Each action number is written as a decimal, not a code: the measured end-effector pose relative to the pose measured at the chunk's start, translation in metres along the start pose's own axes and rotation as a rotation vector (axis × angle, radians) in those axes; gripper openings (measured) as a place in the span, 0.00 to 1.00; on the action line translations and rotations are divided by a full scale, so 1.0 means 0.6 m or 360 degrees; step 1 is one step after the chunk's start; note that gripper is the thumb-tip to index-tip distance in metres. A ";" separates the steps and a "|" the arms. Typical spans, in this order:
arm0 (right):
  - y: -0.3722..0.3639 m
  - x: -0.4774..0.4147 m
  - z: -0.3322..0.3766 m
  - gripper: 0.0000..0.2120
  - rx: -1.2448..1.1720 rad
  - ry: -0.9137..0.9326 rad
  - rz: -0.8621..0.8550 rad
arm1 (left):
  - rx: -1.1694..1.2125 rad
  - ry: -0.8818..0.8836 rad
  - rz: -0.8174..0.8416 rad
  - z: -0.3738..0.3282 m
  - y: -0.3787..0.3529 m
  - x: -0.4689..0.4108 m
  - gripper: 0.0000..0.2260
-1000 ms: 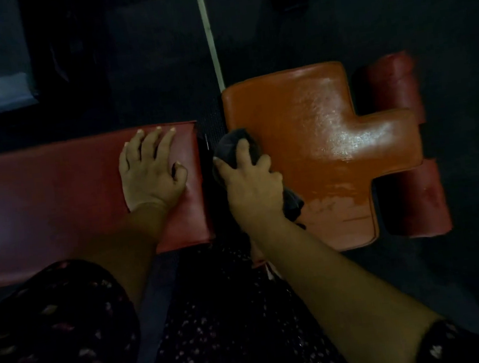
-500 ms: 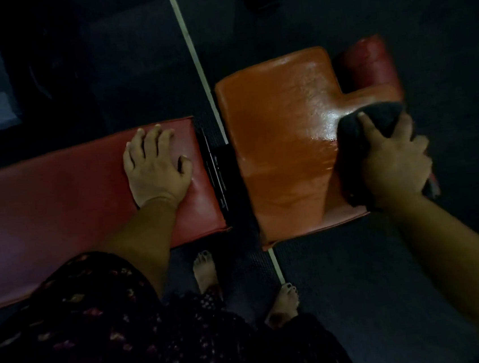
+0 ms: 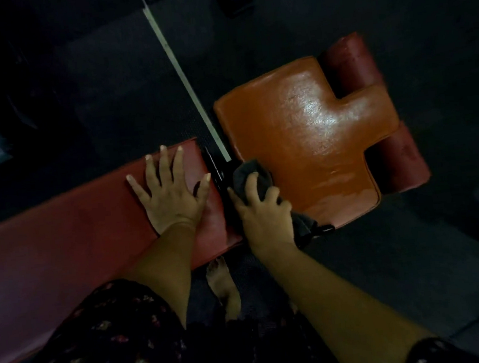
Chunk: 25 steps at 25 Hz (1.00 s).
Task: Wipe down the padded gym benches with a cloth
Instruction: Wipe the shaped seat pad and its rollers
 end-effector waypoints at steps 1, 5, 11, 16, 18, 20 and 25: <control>-0.010 0.003 -0.004 0.34 -0.0021 0.0022 0.0027 | -0.0012 -0.0002 0.0008 0.001 -0.001 0.001 0.36; -0.015 0.033 -0.107 0.39 -0.0100 -0.0204 -0.0046 | 0.0024 -0.0013 -0.0006 0.005 -0.003 0.000 0.35; -0.061 0.109 -0.365 0.37 -0.0313 -0.1058 0.0001 | 0.0038 -0.0060 -0.0060 0.004 -0.002 0.003 0.36; -0.077 0.121 -0.305 0.41 -0.0774 -0.1475 0.0183 | -0.0017 -0.0021 0.0034 0.005 -0.008 0.001 0.37; -0.056 0.093 -0.214 0.43 -0.0733 -0.1299 0.0213 | -0.0046 -0.0018 0.0050 0.007 -0.013 -0.001 0.36; -0.037 0.060 -0.097 0.43 -0.0655 -0.0848 0.0198 | -0.0061 -0.0008 0.0022 0.010 -0.011 -0.002 0.33; -0.050 0.066 0.022 0.42 -0.0388 -0.0069 0.0206 | -0.0056 -0.0001 0.0000 0.012 -0.012 -0.001 0.31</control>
Point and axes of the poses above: each hand's wrist, its own x-axis away from the middle knuckle, its own y-axis out of the back of the hand, z = x × y, the point moved 10 cm from there along -x, towards the middle knuckle, and after that the axes turned 6 degrees about x, right-handed, at the moved point
